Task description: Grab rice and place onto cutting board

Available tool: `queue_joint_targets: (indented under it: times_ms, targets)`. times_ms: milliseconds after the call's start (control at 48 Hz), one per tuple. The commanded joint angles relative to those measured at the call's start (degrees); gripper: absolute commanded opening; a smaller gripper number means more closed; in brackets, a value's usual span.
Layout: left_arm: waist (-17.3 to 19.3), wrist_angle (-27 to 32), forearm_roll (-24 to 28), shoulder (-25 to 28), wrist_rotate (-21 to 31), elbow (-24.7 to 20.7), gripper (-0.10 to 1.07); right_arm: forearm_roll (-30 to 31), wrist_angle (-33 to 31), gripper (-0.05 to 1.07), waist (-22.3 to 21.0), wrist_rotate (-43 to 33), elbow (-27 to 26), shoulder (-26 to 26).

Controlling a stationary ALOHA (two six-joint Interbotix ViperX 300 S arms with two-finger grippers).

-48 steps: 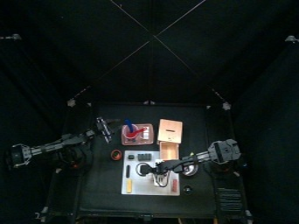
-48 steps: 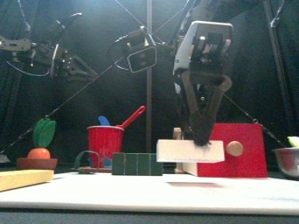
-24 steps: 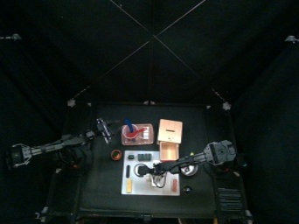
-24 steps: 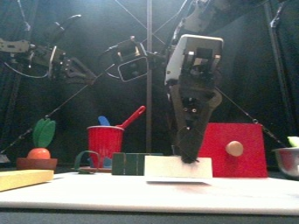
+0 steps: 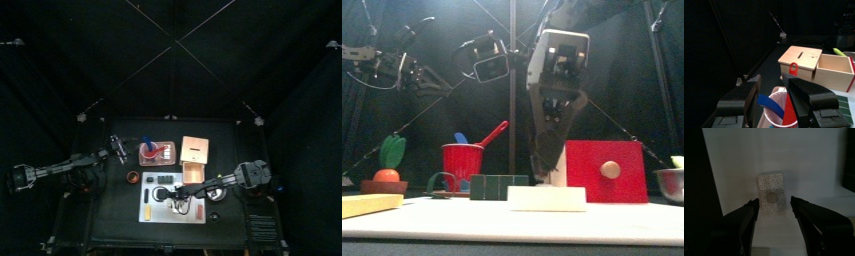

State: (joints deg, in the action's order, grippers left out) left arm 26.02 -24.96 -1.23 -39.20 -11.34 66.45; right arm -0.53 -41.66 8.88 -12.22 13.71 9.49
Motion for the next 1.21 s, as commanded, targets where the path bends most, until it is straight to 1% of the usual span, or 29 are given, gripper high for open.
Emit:
queue_joint_targets:
  times_ms: [0, 42, 83, 229, 354, 458, 604, 708, 812, 938, 1042, 1188]
  targets:
    - [-1.14, -0.53, -0.18, 0.0, -0.09, -1.05, 0.8, 1.76, 3.25, 0.86, -0.26, -0.79, 2.11, -7.56]
    - [-2.11, -0.53, -0.09, -0.18, -0.09, -1.23, 0.8, 2.55, 5.19, 0.86, -0.53, -1.49, 4.39, -10.11]
    - [-2.99, -0.53, -0.09, -0.26, -0.18, -1.32, 0.8, 3.16, 6.33, 0.86, -0.88, -2.11, 5.89, -11.6]
    - [-5.63, -0.53, -0.18, -1.05, -0.09, -1.67, 0.8, 7.29, 11.07, 0.86, -3.69, -4.57, 12.92, -18.54]
    - [-8.17, -0.53, -0.18, -1.93, 0.0, -1.49, 0.8, 10.02, 18.54, 0.86, -6.06, -5.45, 18.72, -23.03]
    - [-10.2, 0.0, -0.18, -2.46, 0.0, -1.23, 0.8, 9.93, 25.75, 0.86, -8.09, -5.36, 23.2, -25.93]
    - [-14.5, -0.09, -0.18, -2.99, 0.09, -0.88, 0.8, 9.76, 33.66, 0.86, -10.2, -5.36, 28.39, -29.62]
    - [-16.26, 0.0, -0.7, -2.99, 0.18, -0.7, 0.8, 9.76, 37.35, 0.86, -12.04, -5.27, 31.9, -31.99]
    - [-16.61, 0.0, -2.55, -2.99, 0.18, -0.62, 0.8, 9.76, 40.52, 0.86, -13.01, -5.36, 34.98, -34.1]
    - [-16.52, 0.0, -4.92, -2.99, -0.09, -0.79, 0.8, 8.96, 43.24, 0.86, -13.45, -5.36, 37.09, -36.12]
    - [-16.52, 0.09, -5.27, -2.99, -0.18, -0.88, 0.8, 8.35, 43.77, 0.86, -13.8, -5.36, 38.06, -37.35]
    - [-15.82, 0.0, -5.27, -2.99, -0.26, -1.14, 0.8, 8.35, 43.86, 0.86, -13.8, -5.36, 39.02, -37.53]
